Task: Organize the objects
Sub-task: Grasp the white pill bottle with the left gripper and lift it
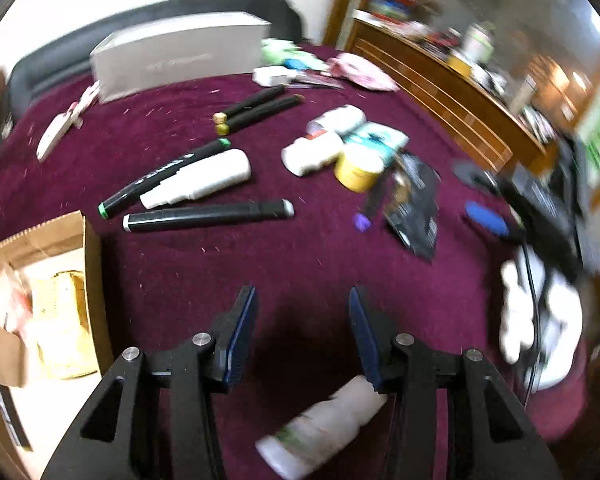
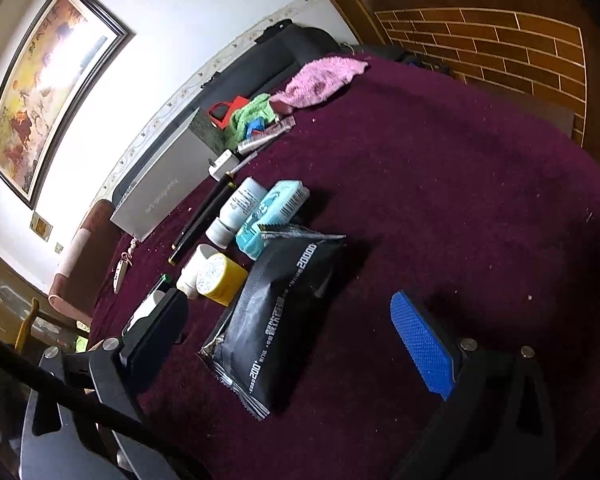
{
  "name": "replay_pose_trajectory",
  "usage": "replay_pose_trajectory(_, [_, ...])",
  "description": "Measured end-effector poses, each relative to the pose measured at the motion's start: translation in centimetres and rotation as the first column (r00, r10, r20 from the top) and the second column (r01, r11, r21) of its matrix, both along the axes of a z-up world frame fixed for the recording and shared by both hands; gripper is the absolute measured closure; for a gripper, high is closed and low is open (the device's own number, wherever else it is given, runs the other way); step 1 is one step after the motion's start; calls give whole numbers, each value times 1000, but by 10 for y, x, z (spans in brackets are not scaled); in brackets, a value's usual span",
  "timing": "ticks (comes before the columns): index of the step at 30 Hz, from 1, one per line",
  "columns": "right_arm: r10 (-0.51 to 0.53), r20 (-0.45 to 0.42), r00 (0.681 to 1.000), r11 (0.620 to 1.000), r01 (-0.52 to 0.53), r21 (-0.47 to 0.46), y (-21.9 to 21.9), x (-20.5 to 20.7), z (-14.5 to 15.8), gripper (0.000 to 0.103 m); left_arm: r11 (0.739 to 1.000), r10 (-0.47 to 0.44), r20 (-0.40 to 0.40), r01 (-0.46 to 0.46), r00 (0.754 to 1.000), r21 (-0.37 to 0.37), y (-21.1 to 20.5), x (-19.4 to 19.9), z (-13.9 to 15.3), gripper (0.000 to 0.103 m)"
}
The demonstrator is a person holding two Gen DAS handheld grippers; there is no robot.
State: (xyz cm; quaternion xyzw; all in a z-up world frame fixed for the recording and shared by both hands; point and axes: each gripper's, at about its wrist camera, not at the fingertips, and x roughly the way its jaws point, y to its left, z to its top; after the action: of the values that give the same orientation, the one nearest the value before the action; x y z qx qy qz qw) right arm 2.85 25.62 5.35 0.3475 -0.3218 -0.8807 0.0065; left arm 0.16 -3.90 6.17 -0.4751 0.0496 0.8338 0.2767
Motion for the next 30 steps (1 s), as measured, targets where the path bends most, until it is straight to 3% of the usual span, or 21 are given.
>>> replay_pose_trajectory(3, [-2,1,1000,1000,2,12,-1,0,0,1,994,-102,-10,101,995,-32,3,20,-4,62])
replay_pose_trajectory(8, [-6,18,1000,1000,6,17,0,-1,-3,1,973,-229,-1,229,973,-7,11,66,-3,60])
replay_pose_trajectory(10, [-3,23,1000,1000,3,18,-1,-2,-4,1,955,-280,-34,275,959,-111,24,83,-9,58])
replay_pose_trajectory(12, [0,24,1000,1000,-1,25,-3,-3,-4,1,936,-315,-95,293,944,-194,33,94,-11,56])
replay_pose_trajectory(14, [0,23,1000,999,-1,34,-4,-2,-4,1,933,-303,-127,267,945,-241,40,92,-11,55])
replay_pose_trajectory(17, [-4,25,1000,999,3,40,-4,-2,-4,1,939,-256,-128,216,958,-266,41,82,-16,55])
replay_pose_trajectory(21, [-11,21,1000,999,9,49,-4,-1,-3,1,914,-246,-116,191,962,-358,43,76,-36,55])
replay_pose_trajectory(24, [-3,18,1000,998,2,62,-6,-1,-2,1,924,-234,-91,193,968,-330,37,77,-38,56])
replay_pose_trajectory(26, [5,21,1000,998,-6,70,-9,-2,-2,1,935,-223,-78,190,972,-300,34,78,-36,74])
replay_pose_trajectory(30, [10,20,1000,996,-11,86,-11,-2,-2,1,981,-138,-65,127,988,-150,24,81,-24,74])
